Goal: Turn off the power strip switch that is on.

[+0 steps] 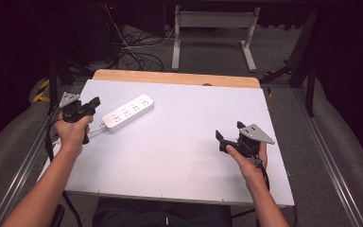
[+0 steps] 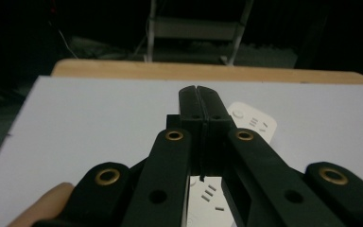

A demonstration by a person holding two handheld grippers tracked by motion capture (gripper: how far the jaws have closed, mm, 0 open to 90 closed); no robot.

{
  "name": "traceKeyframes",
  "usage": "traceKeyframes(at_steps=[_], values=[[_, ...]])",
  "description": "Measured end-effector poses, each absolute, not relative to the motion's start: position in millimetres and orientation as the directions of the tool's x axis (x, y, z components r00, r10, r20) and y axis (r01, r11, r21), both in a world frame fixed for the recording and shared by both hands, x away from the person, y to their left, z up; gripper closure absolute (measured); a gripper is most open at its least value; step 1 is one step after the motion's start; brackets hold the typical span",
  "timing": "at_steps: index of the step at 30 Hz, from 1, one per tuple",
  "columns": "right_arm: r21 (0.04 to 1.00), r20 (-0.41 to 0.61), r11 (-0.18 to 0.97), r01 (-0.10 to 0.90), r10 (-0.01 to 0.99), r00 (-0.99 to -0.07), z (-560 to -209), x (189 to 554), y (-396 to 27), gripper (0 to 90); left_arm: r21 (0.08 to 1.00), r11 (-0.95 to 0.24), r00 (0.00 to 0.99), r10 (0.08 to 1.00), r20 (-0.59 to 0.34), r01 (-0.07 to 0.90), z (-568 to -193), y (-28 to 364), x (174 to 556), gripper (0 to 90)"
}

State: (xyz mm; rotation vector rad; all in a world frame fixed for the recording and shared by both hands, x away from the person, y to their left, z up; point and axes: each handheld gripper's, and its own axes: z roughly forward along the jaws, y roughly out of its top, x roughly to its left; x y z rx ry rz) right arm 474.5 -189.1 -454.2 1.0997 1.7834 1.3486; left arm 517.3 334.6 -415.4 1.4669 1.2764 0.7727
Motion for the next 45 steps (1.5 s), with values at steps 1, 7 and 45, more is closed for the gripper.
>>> traceKeyframes(at_steps=[1, 7, 45], values=[[0.963, -0.004, 0.124, 0.240, 0.895, -0.446, -454.2, 474.5, -189.1, 12.1, 0.945, 0.059, 0.238, 0.961, -0.141, 0.321, -415.4, 334.6, 517.3, 90.0], [0.962, -0.003, 0.125, 0.243, 0.895, -0.447, -454.5, 474.1, -189.1, 12.1, 0.977, 0.106, 0.184, 0.973, -0.140, 0.183, -414.2, 346.4, 479.7, 90.0], [0.961, -0.019, 0.142, 0.239, 0.891, -0.453, -455.4, 469.0, -188.9, 12.7, 0.974, -0.003, 0.228, 0.972, -0.050, 0.229, -426.1, 335.9, 449.2, 8.0]])
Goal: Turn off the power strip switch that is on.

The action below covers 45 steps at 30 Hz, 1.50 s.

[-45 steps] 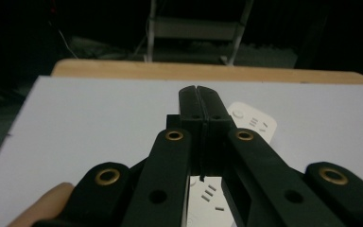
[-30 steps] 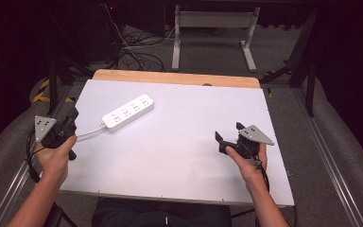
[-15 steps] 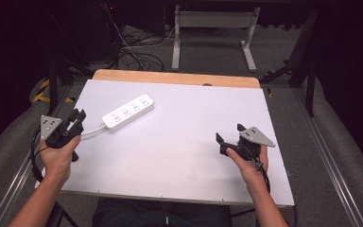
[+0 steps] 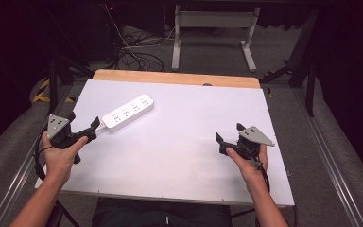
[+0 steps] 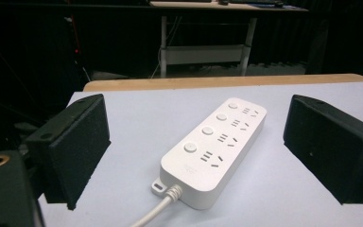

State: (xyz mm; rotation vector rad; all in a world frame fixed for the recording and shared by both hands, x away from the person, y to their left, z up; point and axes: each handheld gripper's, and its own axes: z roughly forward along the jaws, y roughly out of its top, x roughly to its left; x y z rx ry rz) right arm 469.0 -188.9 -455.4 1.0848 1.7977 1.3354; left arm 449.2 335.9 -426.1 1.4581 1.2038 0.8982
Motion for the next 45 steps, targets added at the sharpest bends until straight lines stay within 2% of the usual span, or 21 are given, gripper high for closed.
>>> traceKeyframes(at_steps=[18, 45], values=[[0.961, -0.016, 0.139, 0.239, 0.891, -0.454, -455.1, 470.3, -188.3, 12.6, 0.969, 0.018, 0.208, 0.976, -0.070, 0.245, -427.0, 340.4, 449.0, 1.9], [0.960, -0.025, 0.146, 0.238, 0.895, -0.446, -453.5, 467.3, -189.4, 12.5, 0.964, 0.028, 0.205, 0.975, -0.085, 0.266, -429.4, 344.9, 449.4, 3.6]])
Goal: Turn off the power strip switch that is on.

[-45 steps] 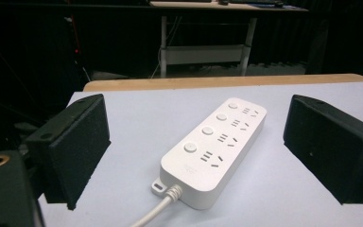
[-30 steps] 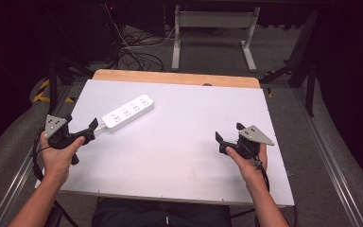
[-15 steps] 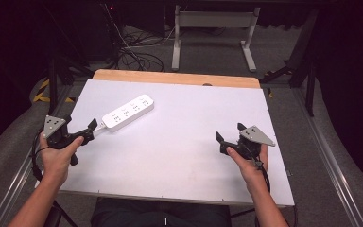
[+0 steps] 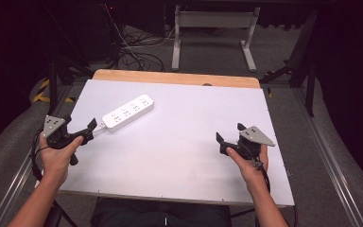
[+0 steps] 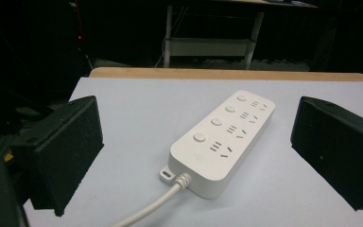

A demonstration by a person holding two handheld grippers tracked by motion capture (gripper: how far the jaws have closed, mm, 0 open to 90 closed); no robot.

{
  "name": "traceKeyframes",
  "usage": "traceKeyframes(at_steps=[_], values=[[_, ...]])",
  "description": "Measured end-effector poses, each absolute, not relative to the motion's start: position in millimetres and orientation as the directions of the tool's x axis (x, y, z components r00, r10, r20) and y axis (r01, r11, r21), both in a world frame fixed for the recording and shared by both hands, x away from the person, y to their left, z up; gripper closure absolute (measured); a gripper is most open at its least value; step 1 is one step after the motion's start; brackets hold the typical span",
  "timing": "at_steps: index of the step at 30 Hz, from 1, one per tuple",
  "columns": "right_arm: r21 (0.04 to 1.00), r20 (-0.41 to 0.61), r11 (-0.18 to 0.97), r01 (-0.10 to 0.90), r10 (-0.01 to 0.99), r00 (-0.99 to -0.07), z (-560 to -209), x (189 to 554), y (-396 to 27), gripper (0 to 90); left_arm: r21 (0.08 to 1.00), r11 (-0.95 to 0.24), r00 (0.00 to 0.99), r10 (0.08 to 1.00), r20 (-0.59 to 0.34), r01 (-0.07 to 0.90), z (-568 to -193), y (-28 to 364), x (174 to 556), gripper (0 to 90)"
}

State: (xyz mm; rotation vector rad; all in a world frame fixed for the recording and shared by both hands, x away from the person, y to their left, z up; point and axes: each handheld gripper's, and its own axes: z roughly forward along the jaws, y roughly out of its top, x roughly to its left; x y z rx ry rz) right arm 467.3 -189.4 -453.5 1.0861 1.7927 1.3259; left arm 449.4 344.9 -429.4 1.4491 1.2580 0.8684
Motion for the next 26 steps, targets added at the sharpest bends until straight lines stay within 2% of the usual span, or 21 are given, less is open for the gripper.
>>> traceKeyframes(at_steps=[26], values=[[0.955, -0.010, 0.143, 0.259, 0.891, -0.453, -457.7, 472.6, -188.9, 12.3, 0.960, 0.022, 0.207, 0.975, -0.082, 0.278, -431.5, 346.7, 453.1, 4.6]])
